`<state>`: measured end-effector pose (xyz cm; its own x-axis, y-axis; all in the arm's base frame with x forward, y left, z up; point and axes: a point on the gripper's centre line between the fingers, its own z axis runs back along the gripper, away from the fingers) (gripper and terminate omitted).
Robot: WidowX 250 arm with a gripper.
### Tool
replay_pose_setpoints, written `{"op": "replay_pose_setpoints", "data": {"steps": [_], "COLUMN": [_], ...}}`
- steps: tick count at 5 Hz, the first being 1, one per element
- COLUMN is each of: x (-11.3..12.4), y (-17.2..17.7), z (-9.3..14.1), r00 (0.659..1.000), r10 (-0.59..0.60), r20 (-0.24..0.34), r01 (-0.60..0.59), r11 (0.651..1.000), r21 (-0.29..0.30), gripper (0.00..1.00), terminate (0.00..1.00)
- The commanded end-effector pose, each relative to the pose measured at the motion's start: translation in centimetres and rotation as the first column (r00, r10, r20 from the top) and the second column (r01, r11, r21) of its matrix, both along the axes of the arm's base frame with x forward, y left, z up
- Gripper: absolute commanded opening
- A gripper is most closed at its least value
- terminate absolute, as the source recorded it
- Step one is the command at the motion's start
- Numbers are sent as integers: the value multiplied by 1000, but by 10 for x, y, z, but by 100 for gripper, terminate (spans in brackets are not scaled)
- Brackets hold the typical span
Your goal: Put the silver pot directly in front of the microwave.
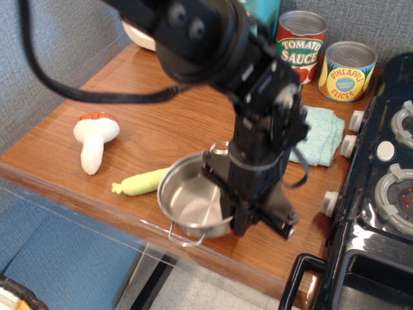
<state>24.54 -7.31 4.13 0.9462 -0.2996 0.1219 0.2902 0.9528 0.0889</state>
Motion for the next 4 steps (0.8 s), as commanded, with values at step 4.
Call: {"op": "replay_pose_setpoints", "data": {"steps": [4], "x": [158], "y": [217], "z": [55], "r00": [864], "r10": [494], "r20": [101], "r01": [-501], "r11": [864], "r21": [53], "gripper": [0], "terminate": [0]}}
